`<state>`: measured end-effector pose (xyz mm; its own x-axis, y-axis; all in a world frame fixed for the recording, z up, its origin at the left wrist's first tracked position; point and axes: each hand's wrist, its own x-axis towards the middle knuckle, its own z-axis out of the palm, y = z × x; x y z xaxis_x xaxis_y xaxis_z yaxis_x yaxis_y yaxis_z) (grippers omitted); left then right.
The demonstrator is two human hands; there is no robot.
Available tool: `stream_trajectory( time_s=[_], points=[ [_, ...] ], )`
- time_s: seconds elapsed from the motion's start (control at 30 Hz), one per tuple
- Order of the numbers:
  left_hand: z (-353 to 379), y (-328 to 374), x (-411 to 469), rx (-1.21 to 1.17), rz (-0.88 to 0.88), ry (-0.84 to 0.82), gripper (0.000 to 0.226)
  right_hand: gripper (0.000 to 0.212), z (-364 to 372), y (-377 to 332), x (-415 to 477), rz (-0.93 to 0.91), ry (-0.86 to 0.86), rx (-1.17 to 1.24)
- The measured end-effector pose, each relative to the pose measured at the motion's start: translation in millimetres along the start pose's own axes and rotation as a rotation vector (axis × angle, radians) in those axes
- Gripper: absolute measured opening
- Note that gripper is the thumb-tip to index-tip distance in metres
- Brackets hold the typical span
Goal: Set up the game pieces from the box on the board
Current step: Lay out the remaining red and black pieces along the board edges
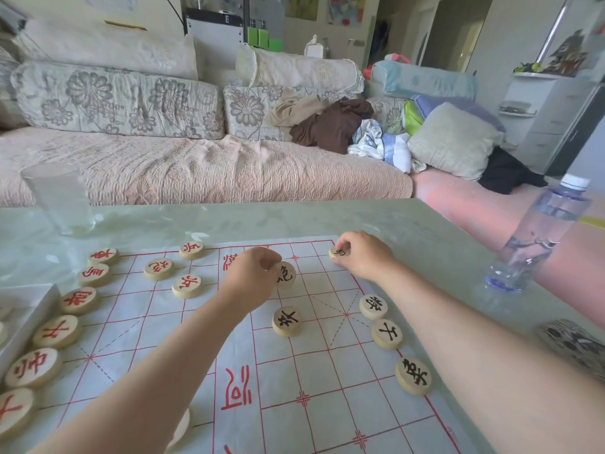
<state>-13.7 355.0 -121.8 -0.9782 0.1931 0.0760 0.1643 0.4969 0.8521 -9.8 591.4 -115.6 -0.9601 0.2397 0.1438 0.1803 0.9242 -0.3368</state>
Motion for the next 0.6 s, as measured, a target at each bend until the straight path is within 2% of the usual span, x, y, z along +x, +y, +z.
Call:
stream_trajectory(
  time_s=[0.13,0.2,0.3,0.37,0.47,0.6],
  points=[
    [-4.5,-0.4,3.0,-0.125,-0.074,0.003,0.016,0.010,-1.9,-11.4,-2.8,0.016,0.039,-0.007],
    [-7.4,2.4,4.2,-0.179,-0.104,0.003,0.015,0.009,-5.2,-25.0,-4.5,-0.028,0.047,0.112],
    [-9.5,8.6,4.7,-0.279,-0.145,0.028,0.013,0.017,-10.4,-55.1,-11.3,-0.117,-0.104,0.427],
    [-11.4,12.6,3.5,-0.391,-0.193,0.013,0.013,0.023,-13.3,-74.2,-18.7,-0.171,-0.205,0.547],
    [-16.3,14.9,1.5,-0.537,-0.260,0.001,0.015,0.030,-15.1,-88.9,-27.3,-0.286,-0.232,0.503],
    [-22.7,17.3,-1.7,-0.618,-0.269,-0.001,0.006,0.024,-12.4,-91.4,-31.8,-0.305,-0.191,0.486]
  ],
)
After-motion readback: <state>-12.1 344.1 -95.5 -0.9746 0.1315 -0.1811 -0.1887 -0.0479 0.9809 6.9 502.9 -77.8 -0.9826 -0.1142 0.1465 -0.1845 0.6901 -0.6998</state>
